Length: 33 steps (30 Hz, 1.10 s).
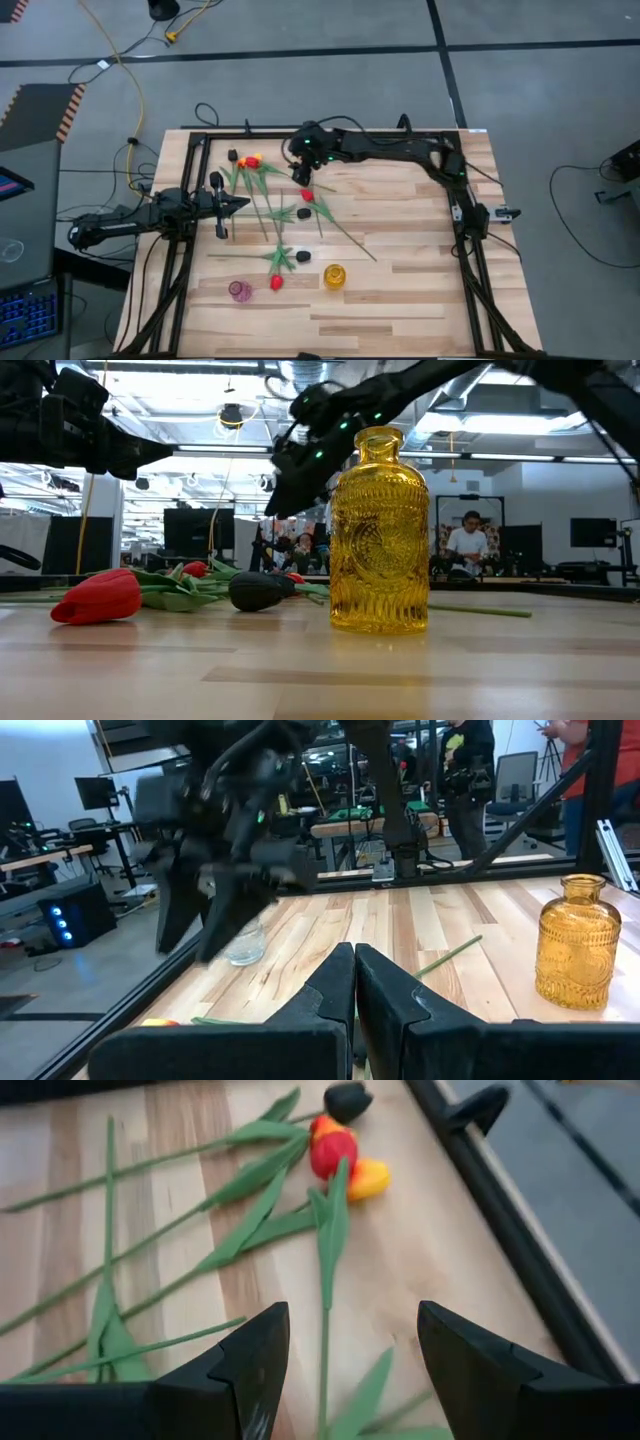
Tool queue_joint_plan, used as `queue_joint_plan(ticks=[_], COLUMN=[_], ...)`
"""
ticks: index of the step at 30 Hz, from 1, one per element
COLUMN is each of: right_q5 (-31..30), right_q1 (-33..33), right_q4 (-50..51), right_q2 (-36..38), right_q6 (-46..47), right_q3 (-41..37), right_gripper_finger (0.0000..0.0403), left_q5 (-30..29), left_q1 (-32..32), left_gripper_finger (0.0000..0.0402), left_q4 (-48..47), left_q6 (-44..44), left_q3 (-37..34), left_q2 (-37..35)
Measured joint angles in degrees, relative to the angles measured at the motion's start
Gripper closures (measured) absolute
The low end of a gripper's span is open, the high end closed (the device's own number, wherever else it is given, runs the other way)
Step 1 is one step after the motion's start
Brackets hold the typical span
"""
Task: Sort flowers into vase by color
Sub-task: Put the top red flower into the transparent vase
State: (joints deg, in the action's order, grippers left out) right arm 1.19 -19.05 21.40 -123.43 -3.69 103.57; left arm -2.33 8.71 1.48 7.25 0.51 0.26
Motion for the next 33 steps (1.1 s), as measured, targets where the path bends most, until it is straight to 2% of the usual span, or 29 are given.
queue_joint_plan(ticks=[6,14,16,28,33], right_q5=[2.4,2.7,1.2,1.1,1.3], right_q1=[0.3,0.7,1.0,1.0,0.5], right_q4=[3.7,4.3,5.2,8.6,16.0], right_q2=[-8.1,-14.9,-15.6,-15.7,-15.6], right_q6=[-1.4,-3.4,-5.3,-6.9,-6.9], right_q3=[7.9,14.7,15.9,16.5,18.7], right_gripper_finger=[0.0154,0.0154,0.0154,0.0154,0.0154], left_q5=[0.0,0.1,0.2,0.2,0.2], left_q1=[0.0,0.0,0.0,0.0,0.0], left_gripper_finger=[0.0401,0.0401,0.0401,0.0401,0.0401], left_q4=[0.0,0.0,0.0,0.0,0.0], left_q6=[0.0,0.0,0.0,0.0,-1.0], left_q3=[0.0,0.0,0.0,0.0,0.0], left_q2=[0.0,0.0,0.0,0.0,0.0])
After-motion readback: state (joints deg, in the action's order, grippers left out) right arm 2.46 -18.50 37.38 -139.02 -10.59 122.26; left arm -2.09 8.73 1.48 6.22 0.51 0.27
